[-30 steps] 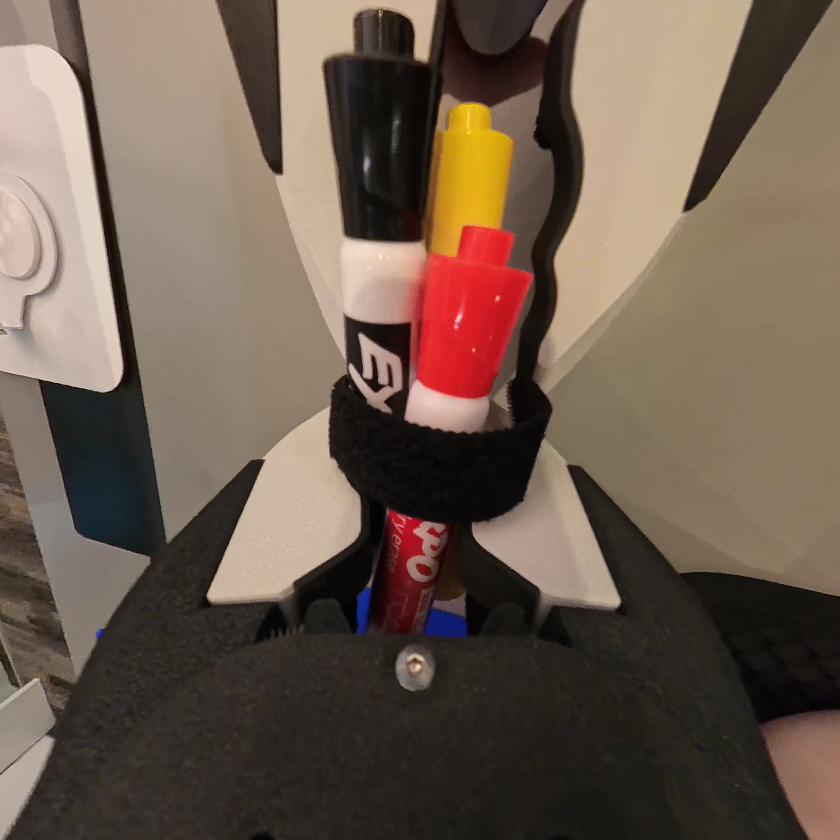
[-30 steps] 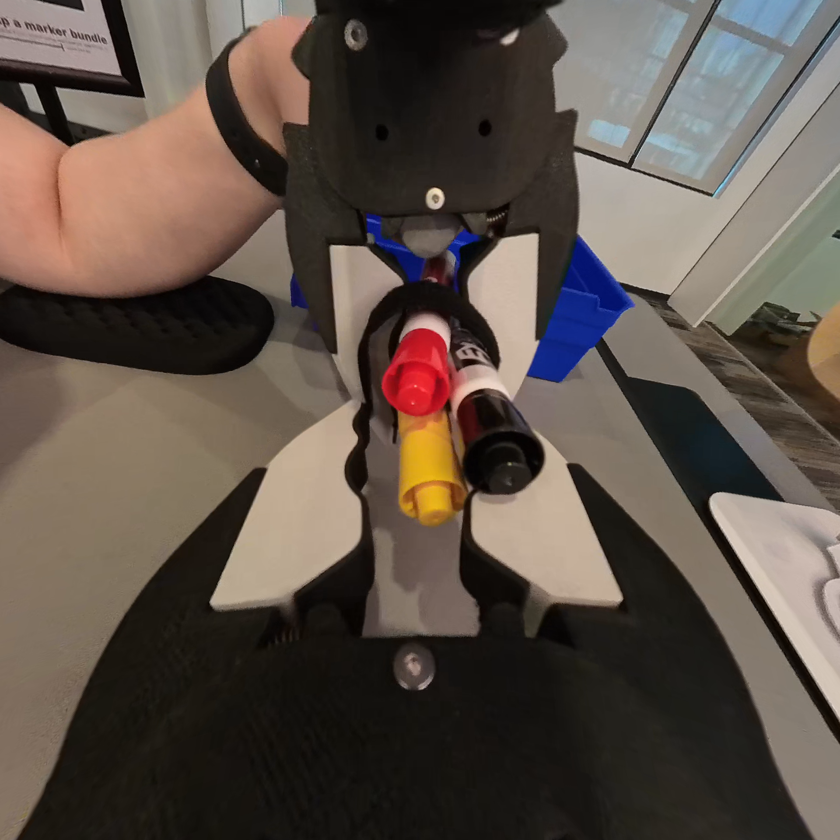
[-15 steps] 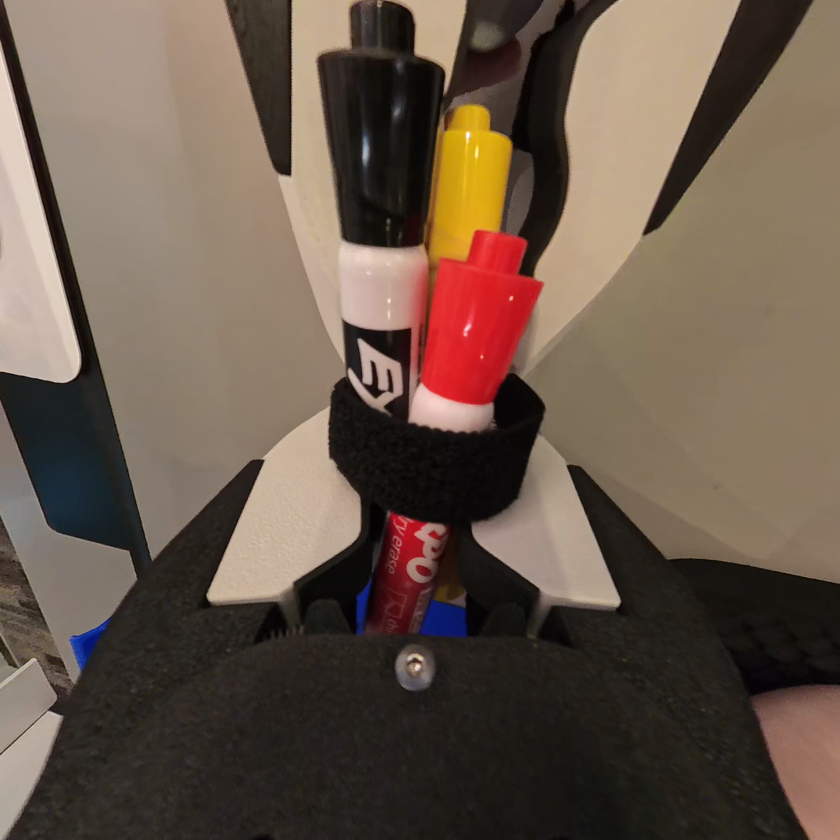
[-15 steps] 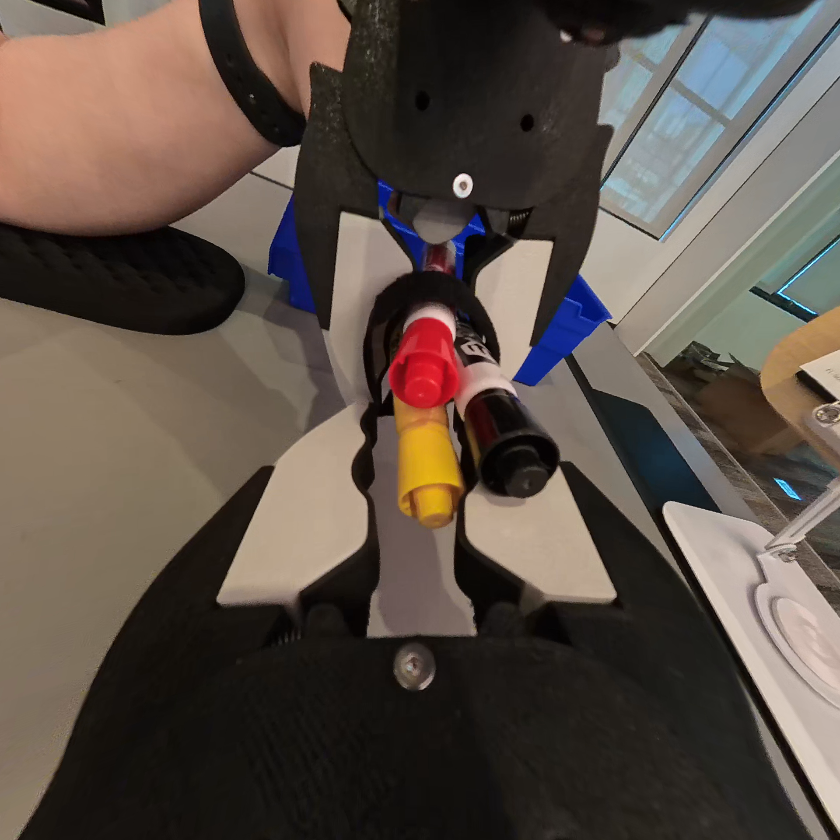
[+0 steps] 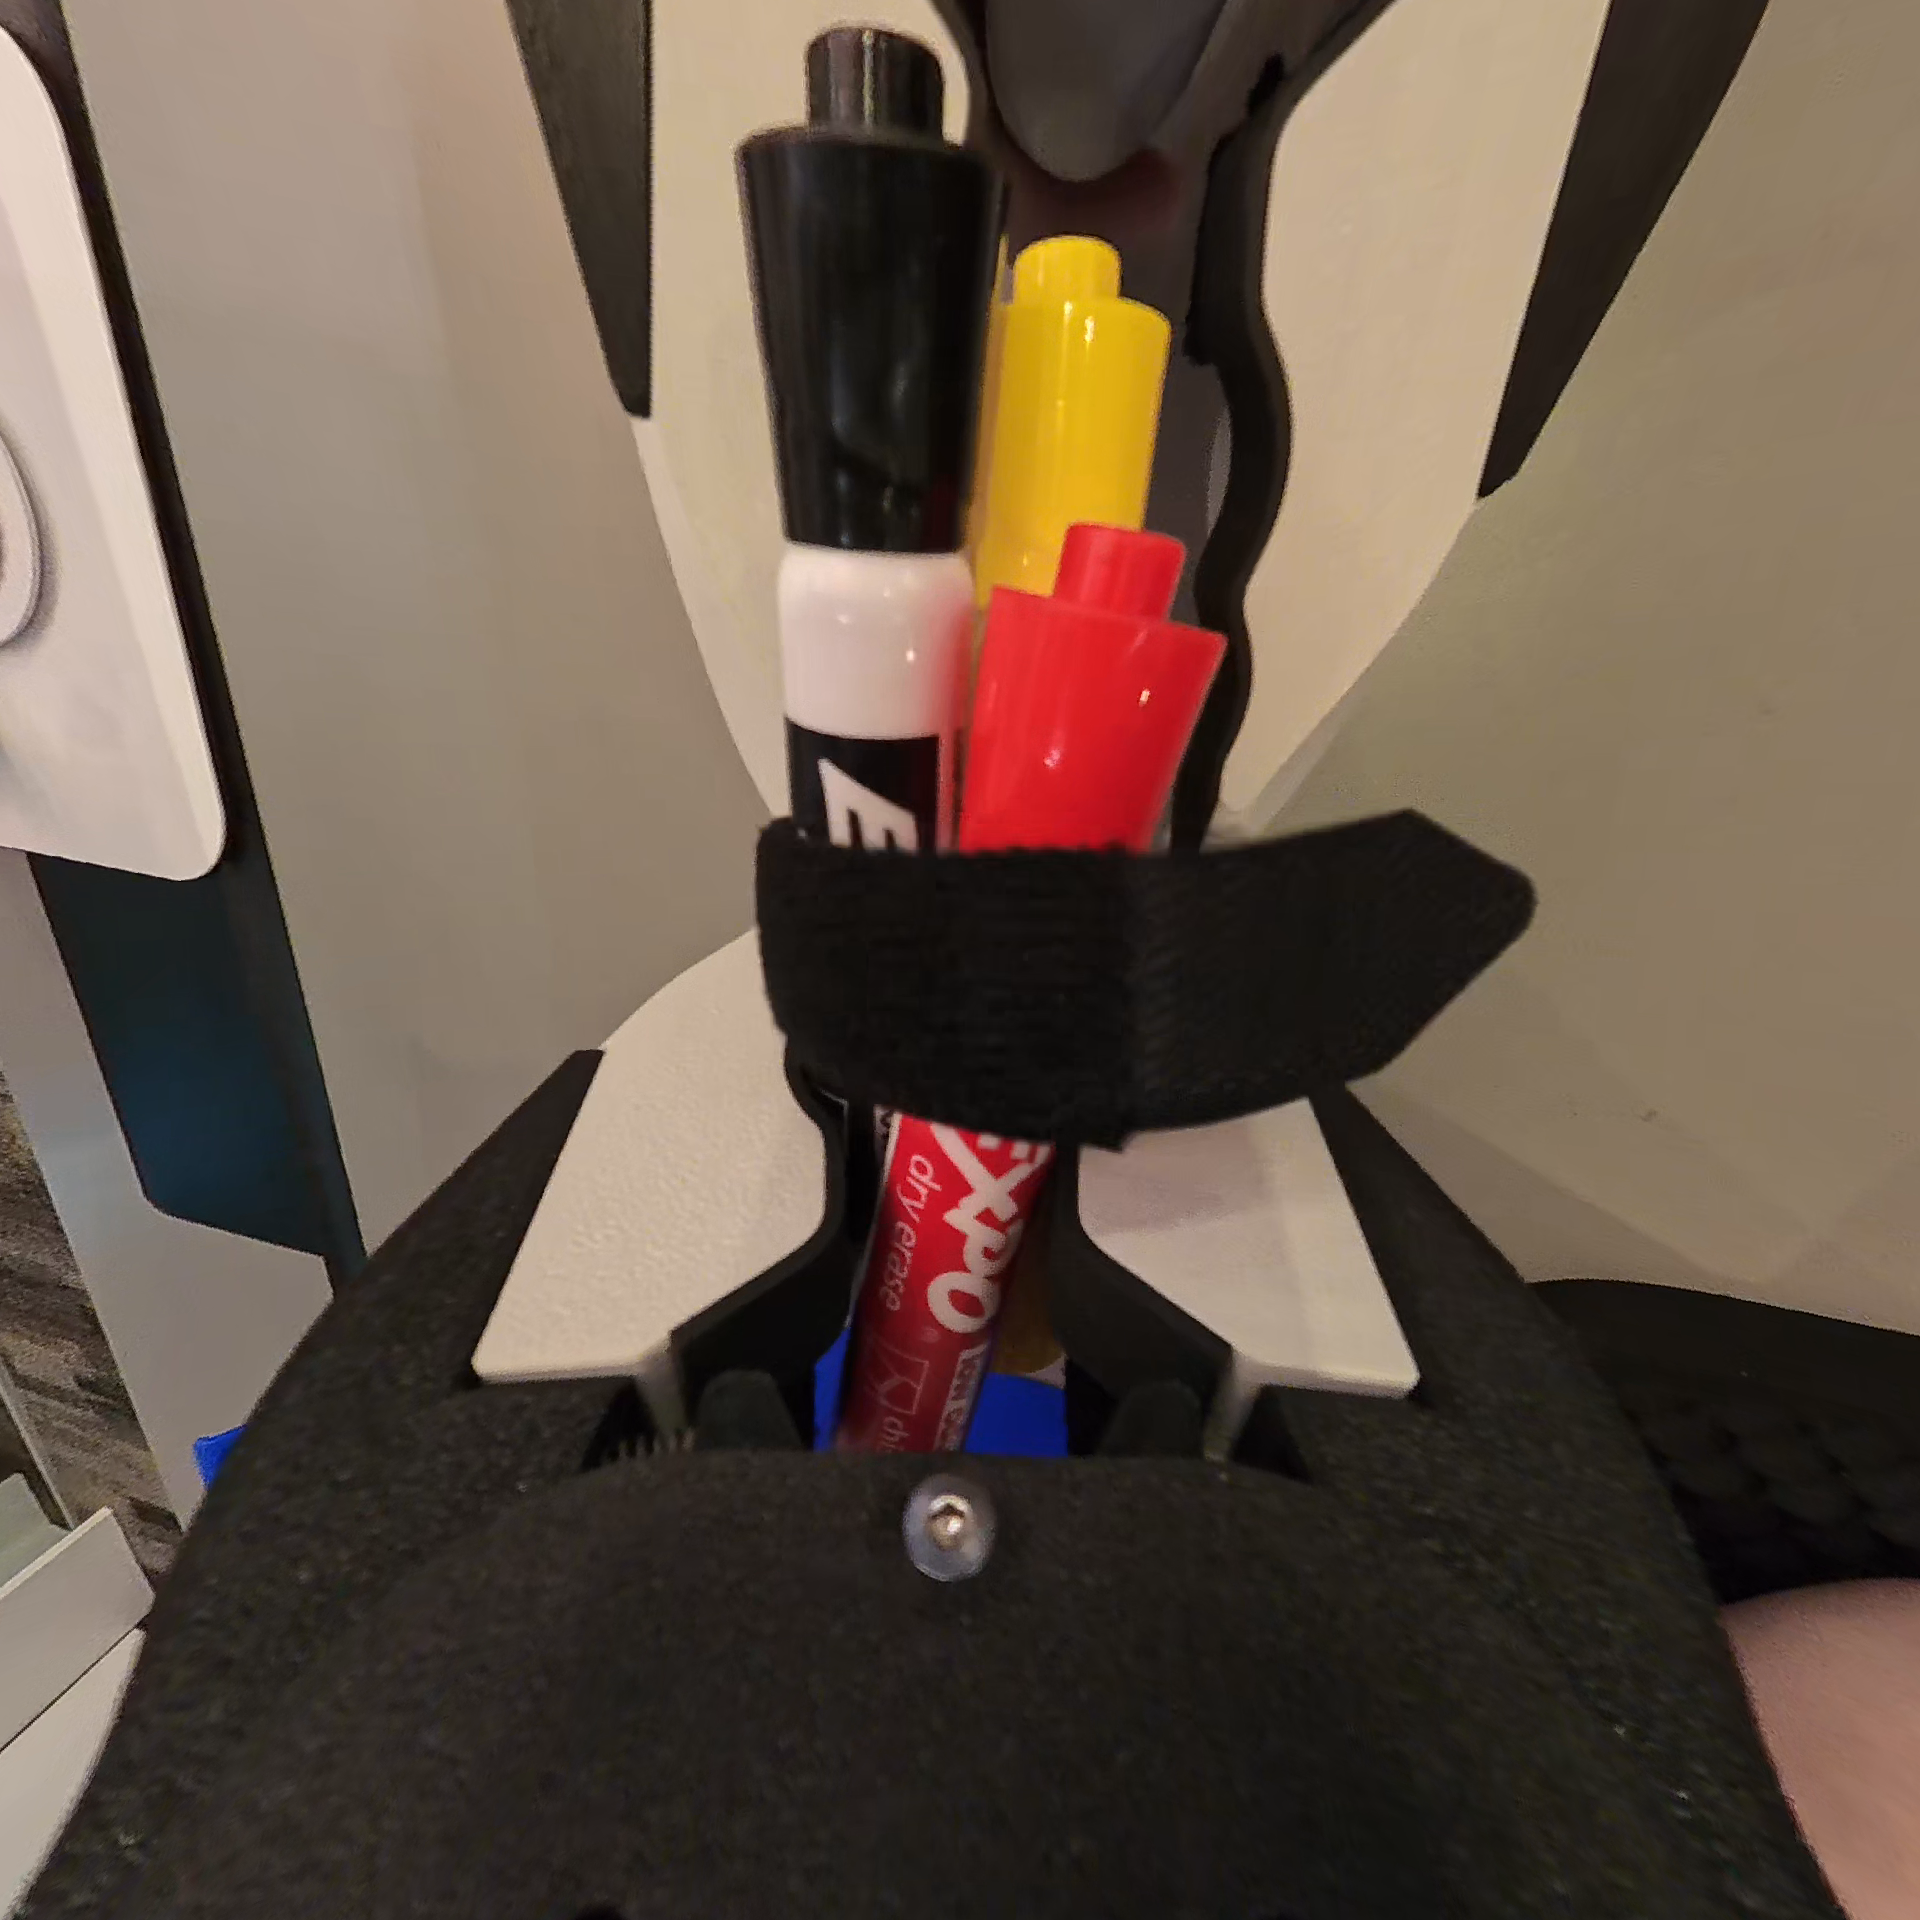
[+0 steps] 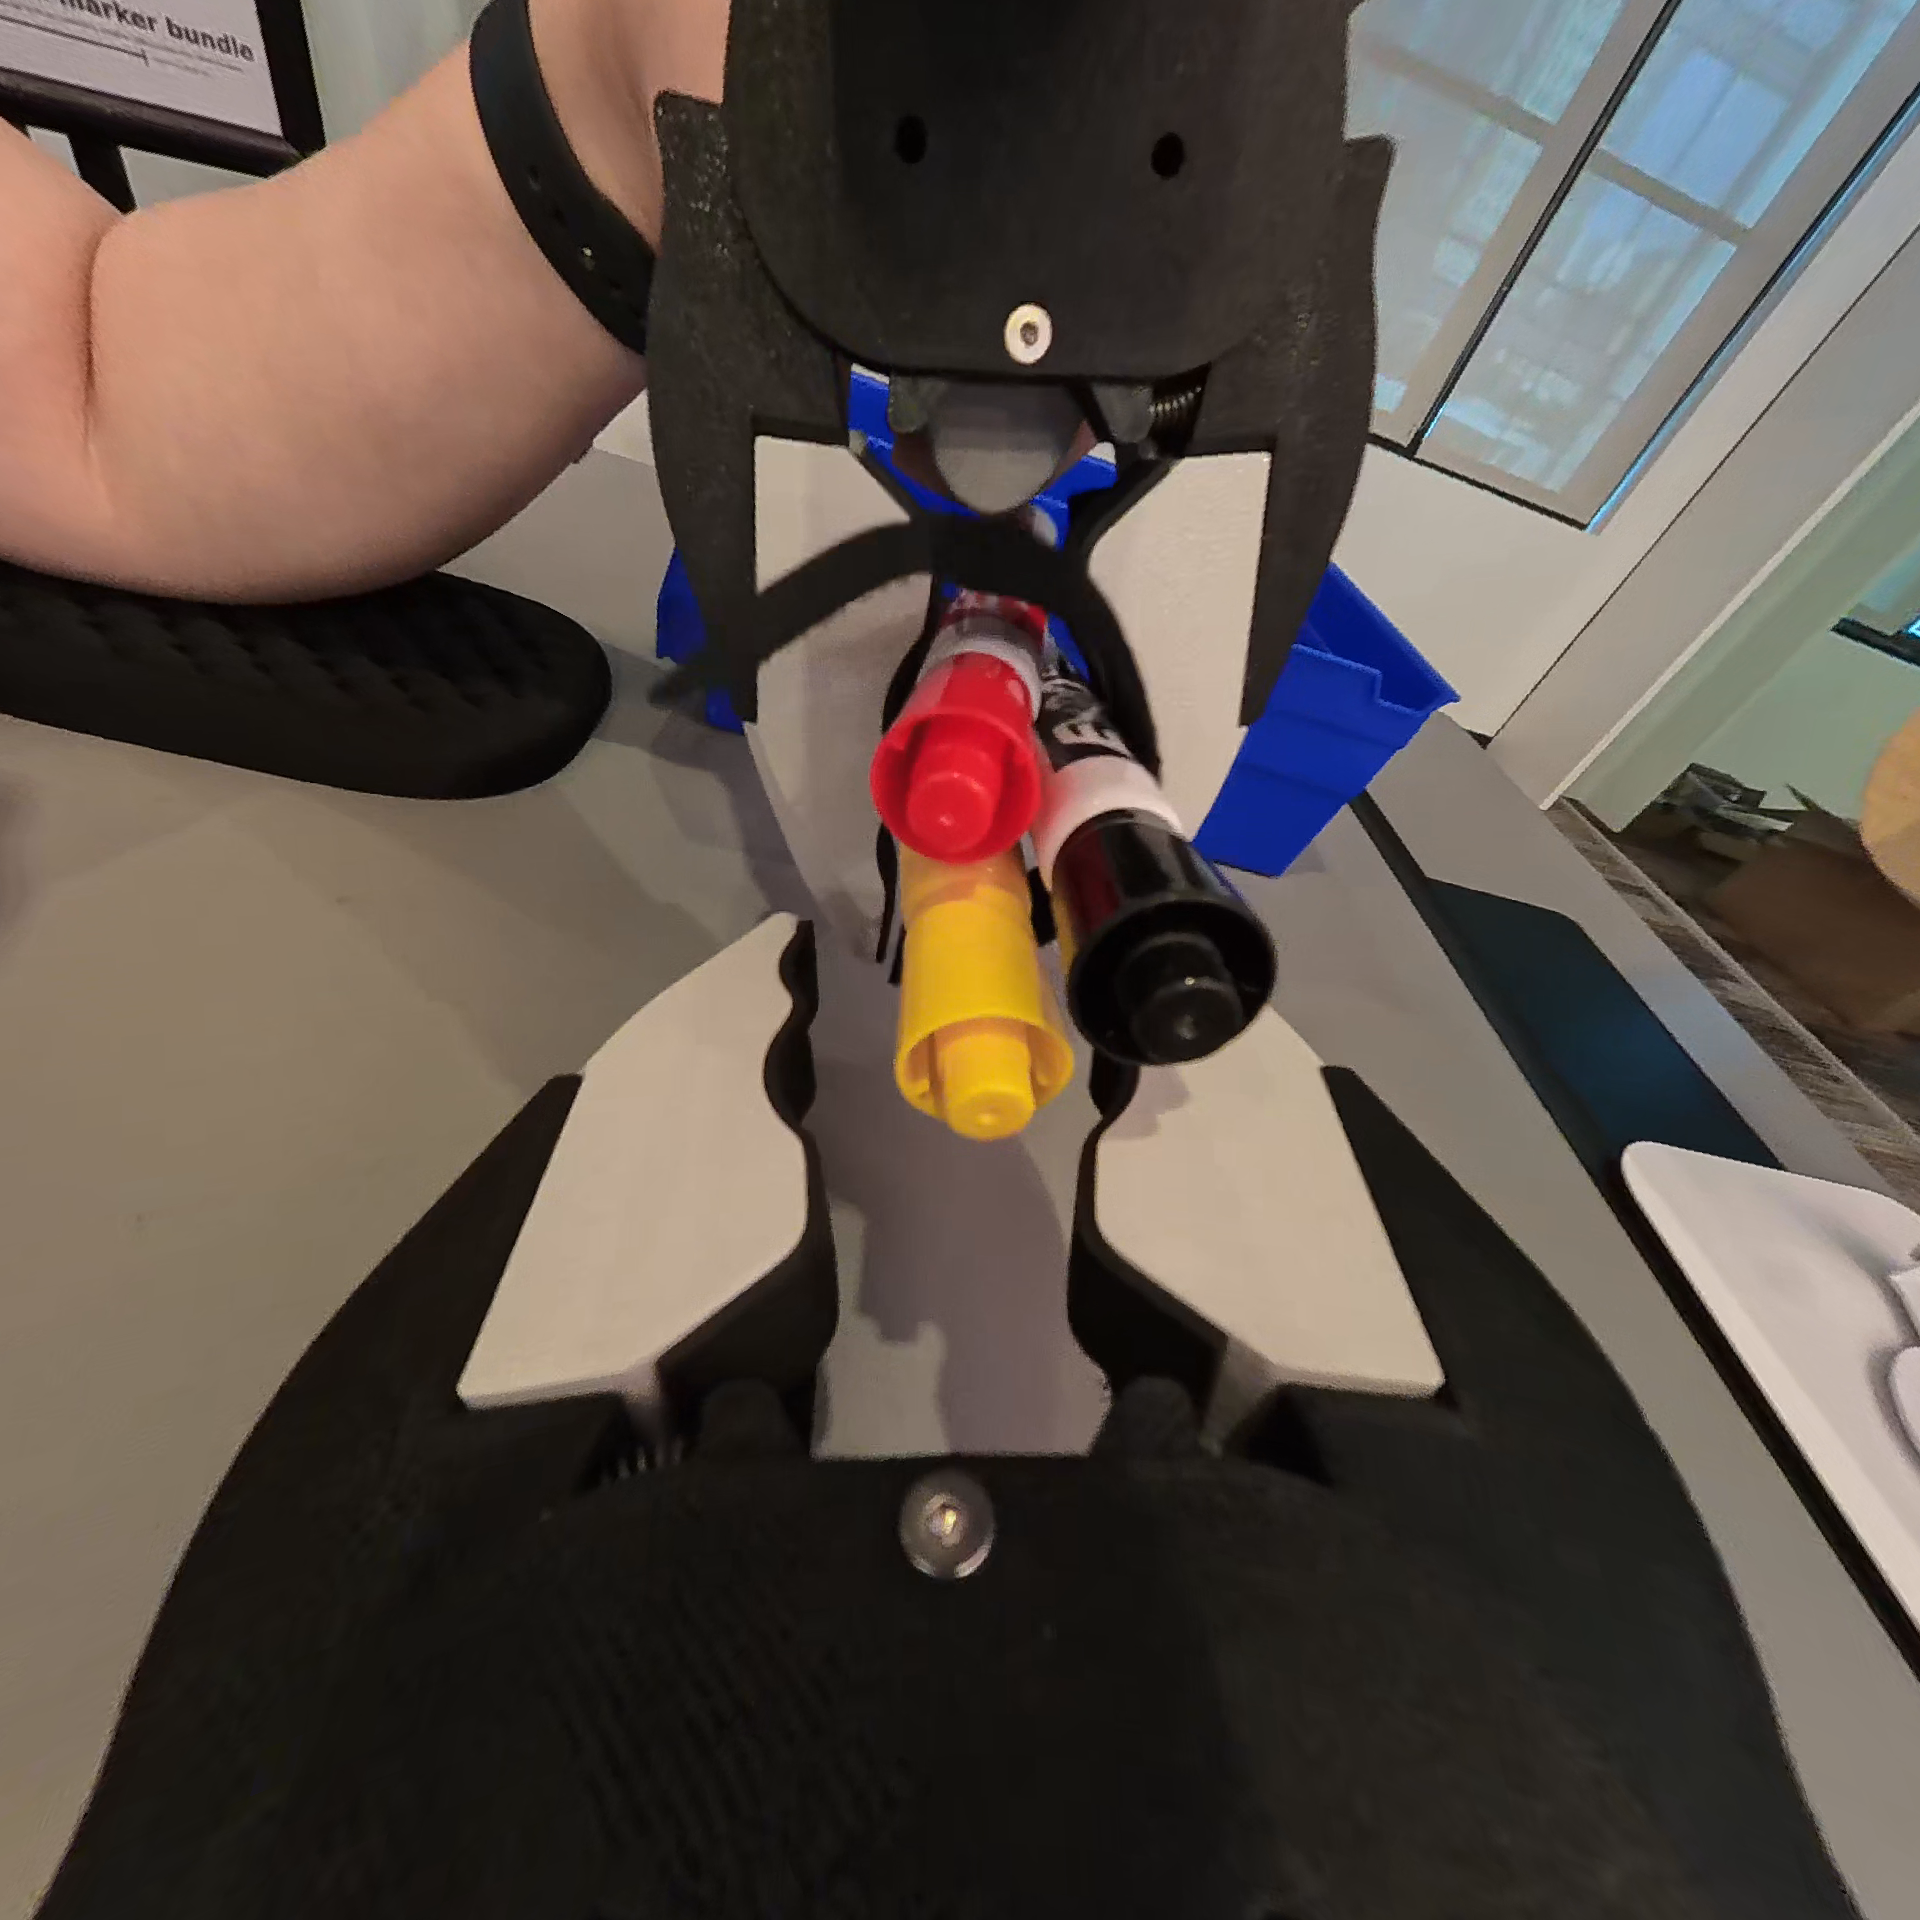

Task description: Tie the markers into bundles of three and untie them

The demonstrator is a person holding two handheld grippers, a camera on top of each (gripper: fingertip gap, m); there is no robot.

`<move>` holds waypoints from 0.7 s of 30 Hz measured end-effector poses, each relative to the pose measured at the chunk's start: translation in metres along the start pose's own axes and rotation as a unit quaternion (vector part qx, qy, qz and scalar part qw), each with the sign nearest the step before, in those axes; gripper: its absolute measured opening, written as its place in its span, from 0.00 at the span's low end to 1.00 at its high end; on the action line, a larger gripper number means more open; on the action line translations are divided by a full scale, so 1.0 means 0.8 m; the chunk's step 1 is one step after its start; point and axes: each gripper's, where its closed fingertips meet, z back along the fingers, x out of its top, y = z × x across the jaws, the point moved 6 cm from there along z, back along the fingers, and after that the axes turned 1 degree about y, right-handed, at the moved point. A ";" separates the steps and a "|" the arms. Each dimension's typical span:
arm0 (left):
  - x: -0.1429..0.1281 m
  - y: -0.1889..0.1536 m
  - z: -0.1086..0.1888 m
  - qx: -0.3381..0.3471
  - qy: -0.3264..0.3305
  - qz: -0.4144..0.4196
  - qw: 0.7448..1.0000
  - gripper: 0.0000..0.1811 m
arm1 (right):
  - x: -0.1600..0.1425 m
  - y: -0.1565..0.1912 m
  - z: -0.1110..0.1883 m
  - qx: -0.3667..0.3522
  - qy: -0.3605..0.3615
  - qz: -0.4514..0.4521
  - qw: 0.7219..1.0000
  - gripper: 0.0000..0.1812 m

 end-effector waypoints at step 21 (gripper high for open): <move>0.005 -0.003 0.004 0.015 0.001 -0.011 1.000 0.23 | 0.010 -0.009 0.013 -0.007 -0.051 -0.020 0.998 0.32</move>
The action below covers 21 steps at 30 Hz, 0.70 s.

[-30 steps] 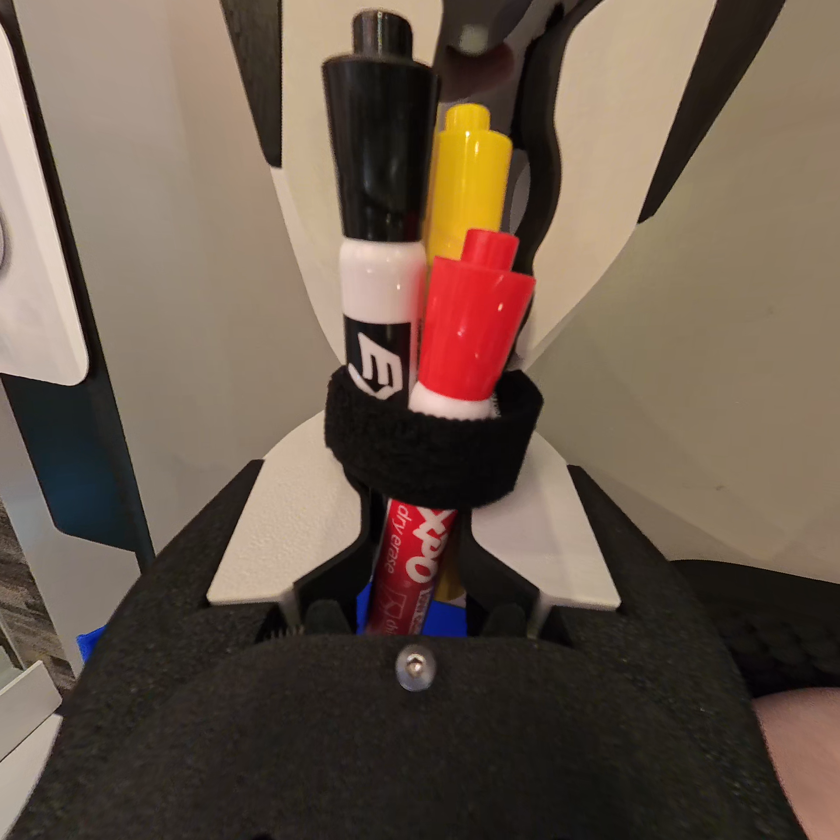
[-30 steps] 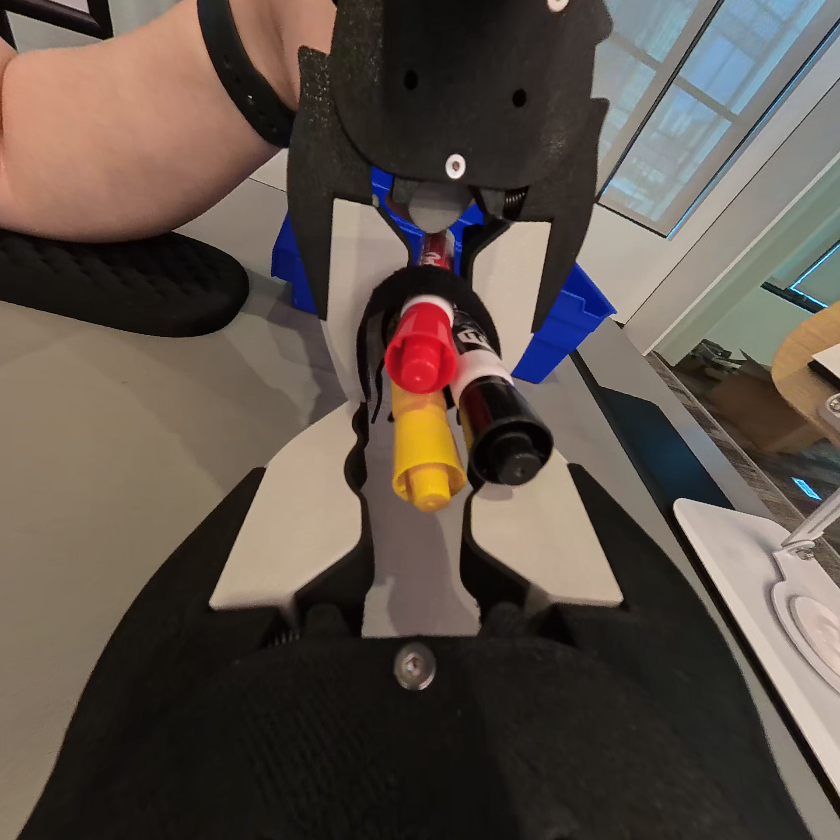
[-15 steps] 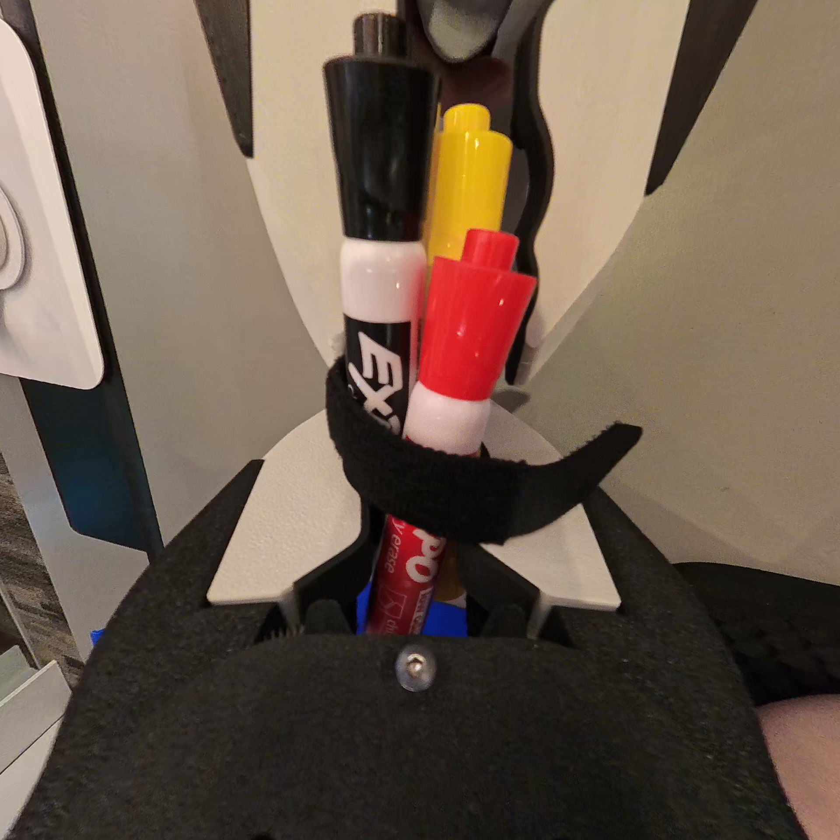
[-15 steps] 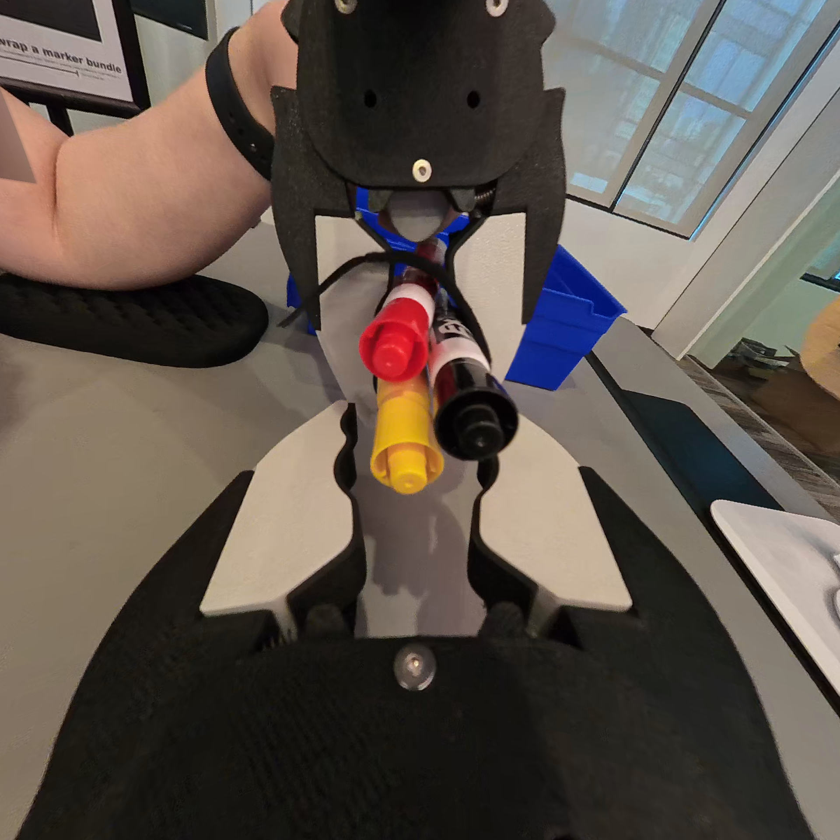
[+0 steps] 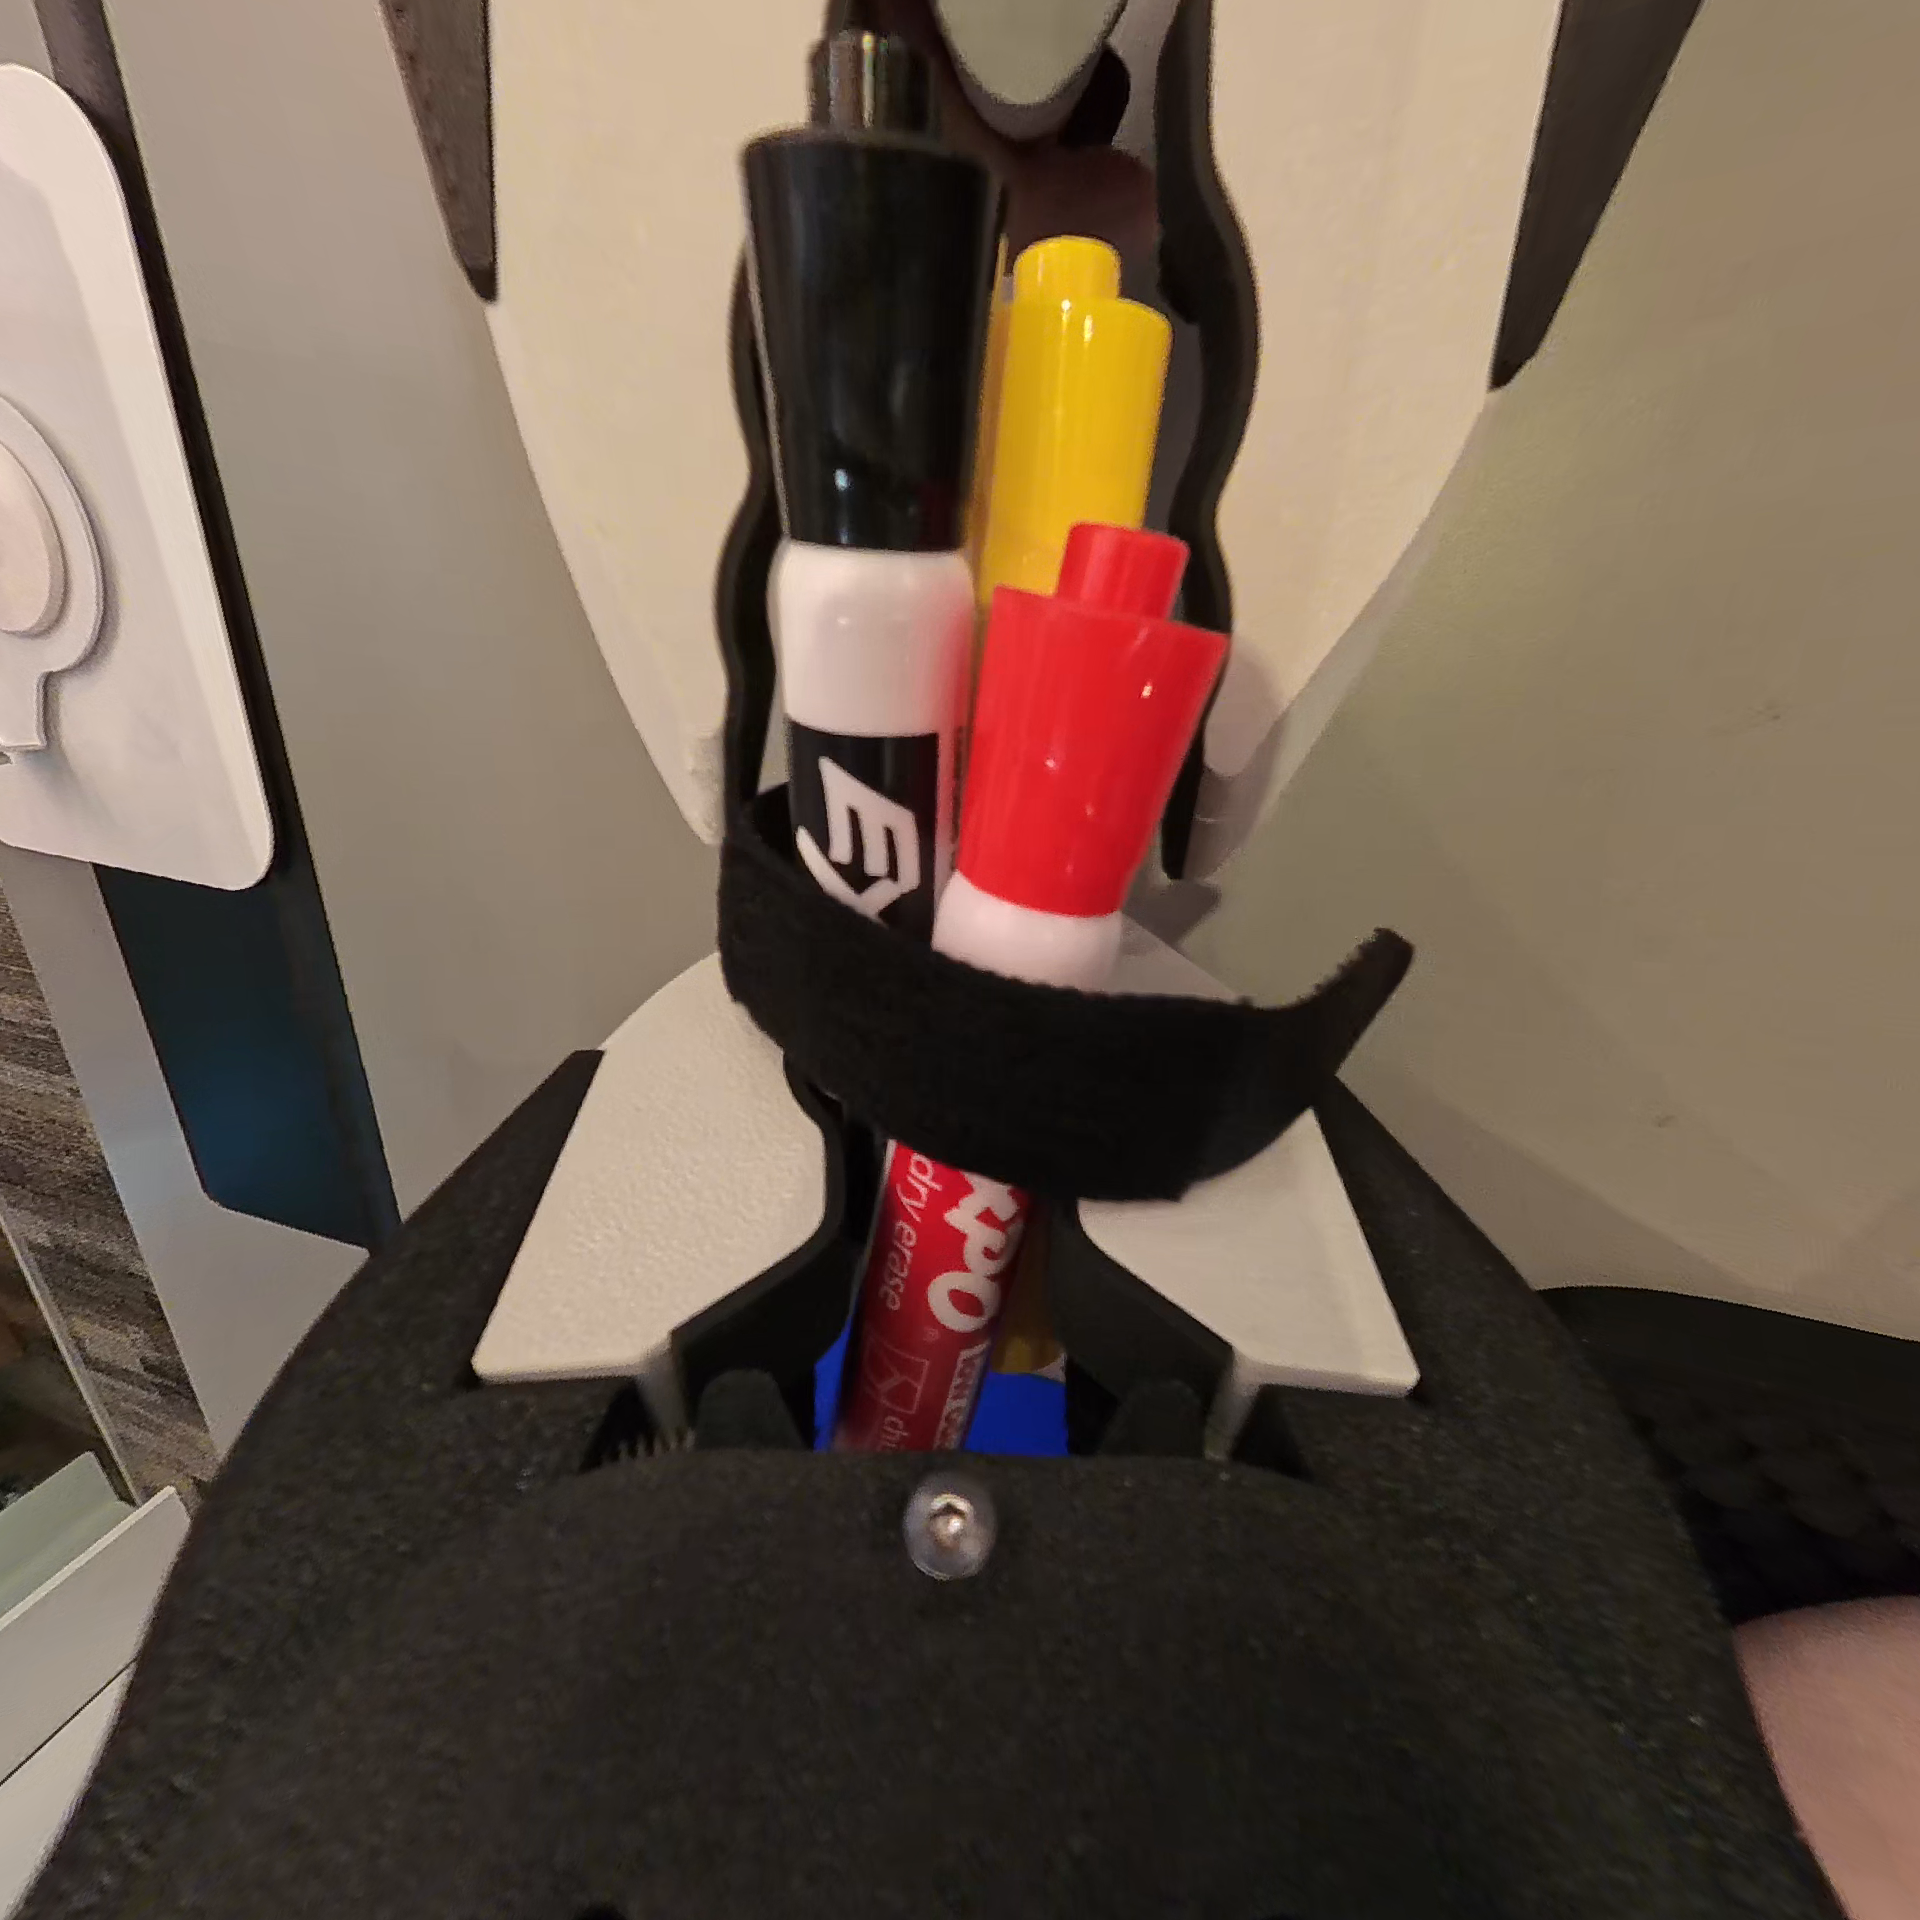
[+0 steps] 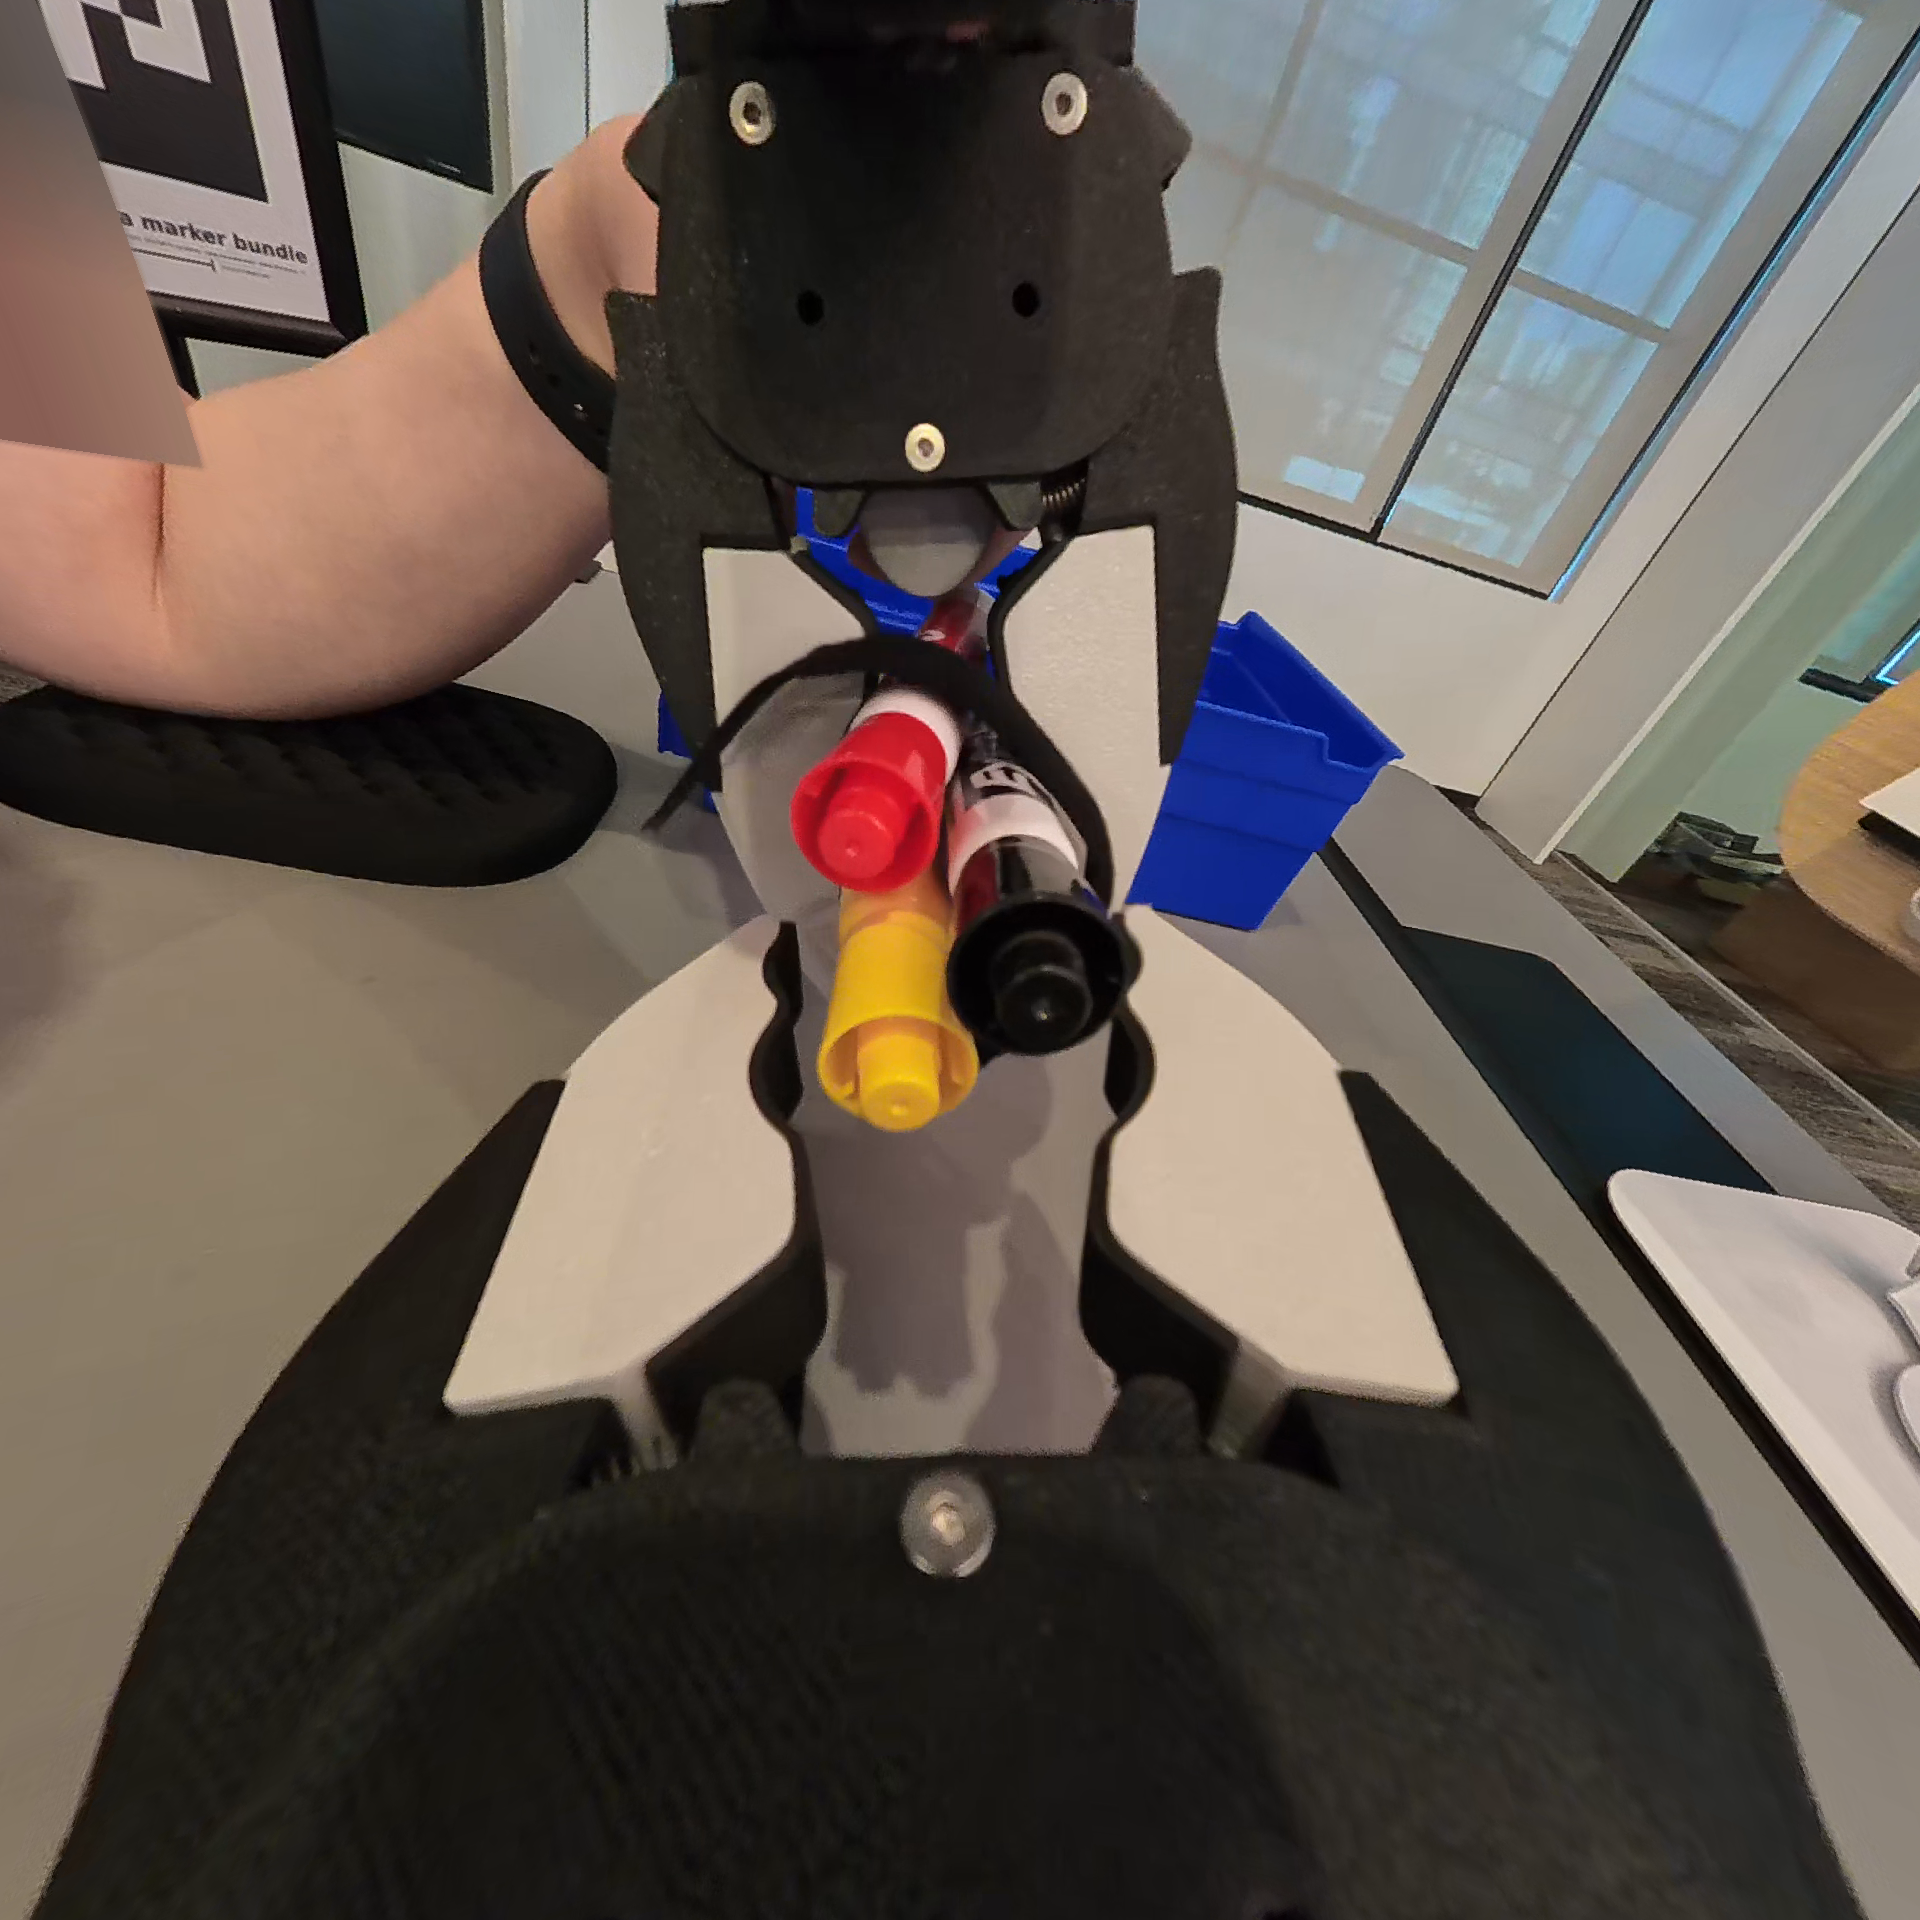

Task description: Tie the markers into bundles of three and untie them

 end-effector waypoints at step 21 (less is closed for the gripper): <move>-0.018 0.010 0.009 0.004 -0.003 0.023 1.000 0.23 | -0.052 -0.050 0.051 -0.014 0.090 -0.074 0.993 0.27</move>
